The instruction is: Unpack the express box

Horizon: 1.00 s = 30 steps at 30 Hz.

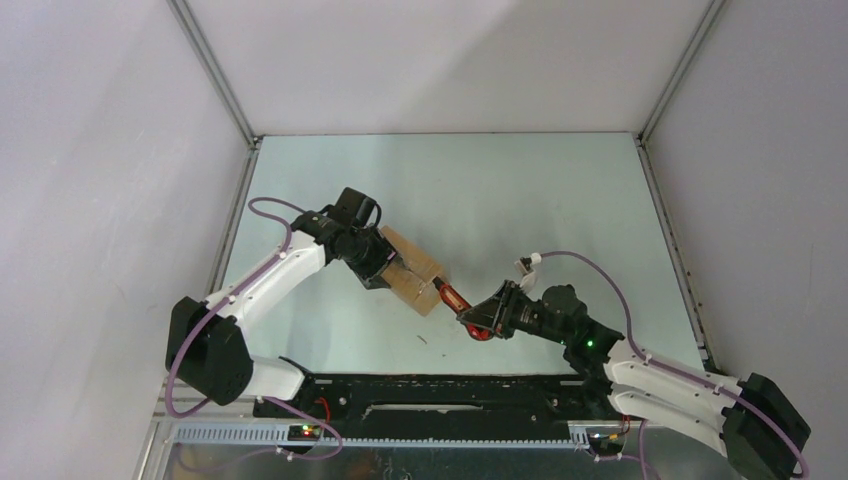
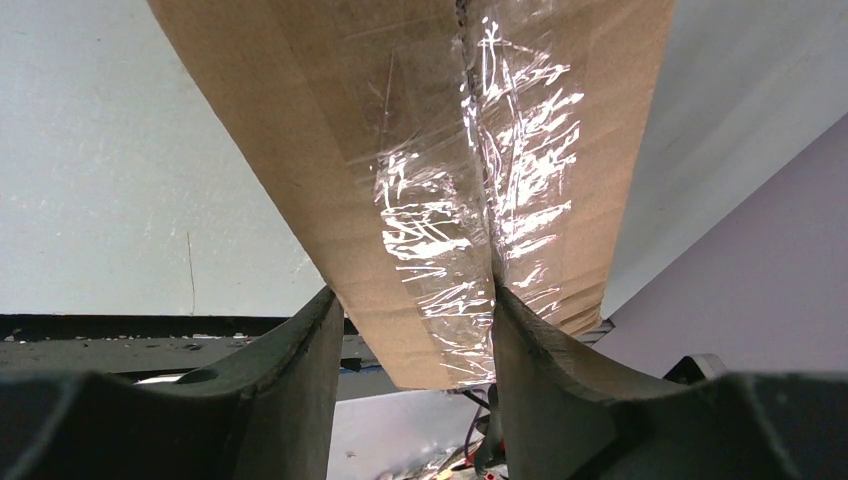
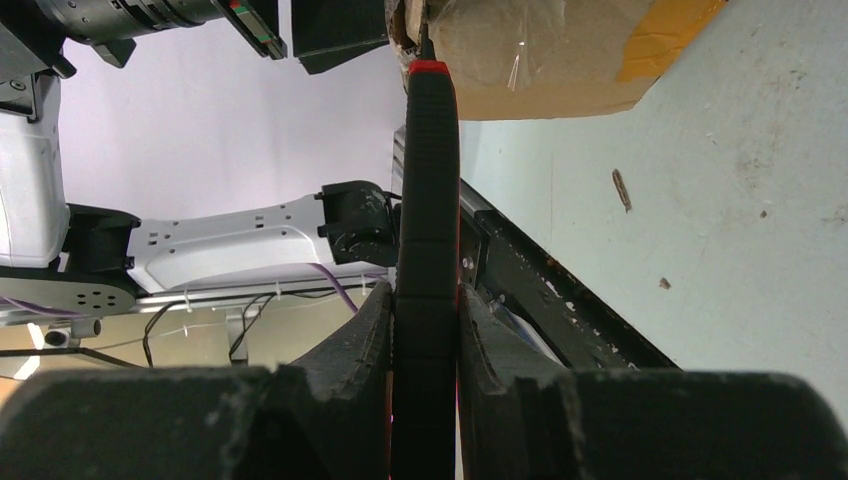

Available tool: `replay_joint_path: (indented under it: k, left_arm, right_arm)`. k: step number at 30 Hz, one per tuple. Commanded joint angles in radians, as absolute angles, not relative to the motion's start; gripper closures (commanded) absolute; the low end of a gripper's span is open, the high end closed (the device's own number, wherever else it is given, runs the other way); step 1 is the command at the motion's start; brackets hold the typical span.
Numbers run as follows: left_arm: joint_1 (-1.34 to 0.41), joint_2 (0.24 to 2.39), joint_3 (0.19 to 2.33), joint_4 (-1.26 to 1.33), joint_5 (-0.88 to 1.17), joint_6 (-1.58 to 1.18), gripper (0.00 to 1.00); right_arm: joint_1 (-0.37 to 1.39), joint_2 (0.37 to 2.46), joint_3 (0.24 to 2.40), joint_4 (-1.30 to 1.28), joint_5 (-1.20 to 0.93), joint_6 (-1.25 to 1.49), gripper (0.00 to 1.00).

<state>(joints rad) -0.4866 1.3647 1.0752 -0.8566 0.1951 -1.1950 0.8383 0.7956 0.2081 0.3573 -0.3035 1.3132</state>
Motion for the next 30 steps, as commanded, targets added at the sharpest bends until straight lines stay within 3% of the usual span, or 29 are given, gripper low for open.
replay_joint_path:
  k: [1,14,24,30]
  left_arm:
    - [-0.486,1.321,1.089,-0.825,0.246,-1.172,1.00]
    - [-0.514,1.336,1.091,-0.795,0.251,-1.199,1.00]
    - [-0.446,1.363,1.153,-0.952,0.085,-1.019,1.00]
    - [-0.426,1.423,1.231,-0.998,0.095,-0.834,1.00]
  right_arm:
    - [0.851,0.815,0.230,0.444,-0.324,1.307,1.00]
    - [0.908,0.921,0.259,0.524,-0.327,1.311,1.00]
    - [0.838,0.730,0.236,0.315,-0.338,1.269,1.00]
    - [0.852,0.637,0.229,0.172,-0.350,1.226,1.00]
